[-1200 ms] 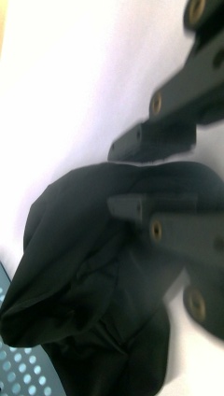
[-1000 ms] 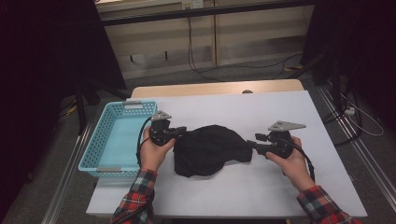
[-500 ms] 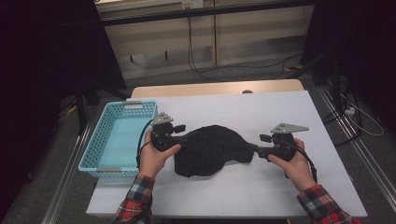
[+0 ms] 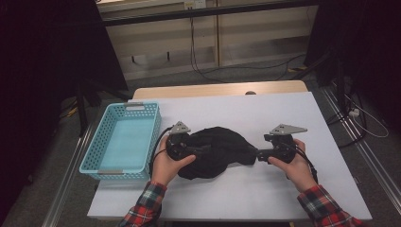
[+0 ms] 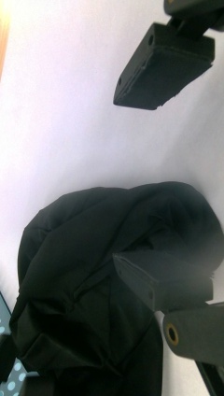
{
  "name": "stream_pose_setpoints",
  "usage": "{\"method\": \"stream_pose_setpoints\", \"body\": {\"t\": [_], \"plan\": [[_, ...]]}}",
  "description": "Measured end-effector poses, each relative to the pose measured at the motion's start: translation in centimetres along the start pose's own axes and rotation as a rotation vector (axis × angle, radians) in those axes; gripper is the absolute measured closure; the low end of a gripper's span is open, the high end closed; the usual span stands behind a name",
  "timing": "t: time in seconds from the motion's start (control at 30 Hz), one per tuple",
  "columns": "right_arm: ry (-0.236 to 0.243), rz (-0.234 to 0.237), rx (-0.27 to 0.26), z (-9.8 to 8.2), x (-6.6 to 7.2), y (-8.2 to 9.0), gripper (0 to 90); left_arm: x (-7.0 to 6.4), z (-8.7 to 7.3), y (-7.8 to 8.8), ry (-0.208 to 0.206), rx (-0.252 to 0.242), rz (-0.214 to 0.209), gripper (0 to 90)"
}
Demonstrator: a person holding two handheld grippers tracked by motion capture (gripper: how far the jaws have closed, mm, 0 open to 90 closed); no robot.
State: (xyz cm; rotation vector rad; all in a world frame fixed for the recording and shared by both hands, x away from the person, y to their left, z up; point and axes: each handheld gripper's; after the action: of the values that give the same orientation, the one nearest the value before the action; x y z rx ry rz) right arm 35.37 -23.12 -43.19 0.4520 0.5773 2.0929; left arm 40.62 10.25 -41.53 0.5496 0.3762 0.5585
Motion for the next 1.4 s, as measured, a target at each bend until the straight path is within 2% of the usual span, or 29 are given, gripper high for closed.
{"method": "stream_pose_setpoints", "body": {"t": [0.07, 0.23, 0.3, 0.33, 0.4, 0.43, 0.5, 0.57, 0.63, 0.7, 0.73, 0.9, 1.07, 1.17, 1.4], "plan": [[-0.001, 0.0, 0.008, 0.0, 0.0, 0.1, 17.8, -0.2, -0.1, -0.4, -0.034, 0.017, 0.015, 37.4], [-0.01, -0.014, 0.011, -0.3, -0.4, 0.4, 17.7, -0.6, -0.3, -1.4, -0.074, 0.083, 0.02, 51.7], [-0.014, -0.021, 0.015, -0.4, -0.5, 0.5, 17.7, -0.6, -0.5, -1.7, -0.076, 0.092, 0.019, 54.2], [-0.014, -0.022, 0.014, -0.5, -0.6, 0.5, 17.7, -0.6, -0.6, -2.0, -0.073, 0.113, 0.012, 57.6], [-0.02, -0.022, 0.019, -0.6, -0.6, 0.5, 17.6, -0.7, -0.7, -2.2, -0.074, 0.118, 0.017, 62.9], [-0.02, -0.021, 0.02, -0.6, -0.6, 0.5, 17.6, -0.6, -0.7, -2.4, -0.059, 0.128, 0.003, 66.4], [-0.017, -0.023, 0.021, -0.6, -0.5, 0.5, 17.8, -0.6, -0.8, -2.4, -0.053, 0.131, 0.006, 73.4], [-0.015, -0.023, 0.02, -0.6, -0.5, 0.4, 17.9, -0.5, -0.7, -2.3, -0.046, 0.149, 0.004, 84.1], [-0.014, -0.021, 0.026, -0.6, -0.5, 0.4, 18.3, -0.4, -0.6, -2.1, -0.038, 0.148, 0.001, 87.0], [-0.015, -0.025, 0.029, -0.6, -0.6, 0.4, 18.3, -0.3, -0.3, -1.5, -0.019, 0.132, 0.023, 87.7], [-0.019, -0.023, 0.026, -0.6, -0.7, 0.4, 18.3, -0.1, -0.1, -1.1, -0.009, 0.123, -0.001, 87.9], [-0.024, -0.021, 0.019, -0.6, -0.7, 0.6, 19.6, 1.1, 0.5, 1.4, 0.031, 0.045, 0.013, 88.1], [-0.014, 0.015, 0.026, -0.6, -0.2, 0.4, 27.4, 2.6, 0.8, 4.1, 0.084, -0.035, 0.036, 88.1], [-0.004, 0.041, 0.031, -0.6, 0.3, 0.0, 34.2, 3.4, 0.7, 5.1, 0.107, -0.06, 0.054, 88.1], [0.04, 0.093, 0.068, -0.8, 1.5, -0.9, 45.9, 3.8, 0.6, 5.7, 0.119, -0.073, 0.067, 88.1]]}}
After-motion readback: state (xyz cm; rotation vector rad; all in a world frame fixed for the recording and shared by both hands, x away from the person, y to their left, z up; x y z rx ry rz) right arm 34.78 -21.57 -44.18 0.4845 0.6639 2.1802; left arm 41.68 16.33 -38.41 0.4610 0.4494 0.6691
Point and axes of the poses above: each handheld gripper's, and its own axes: y roughly backward along the jaws, z roughly out of its top, x roughly to its left, and after that the axes turned 2 degrees about y, right-handed
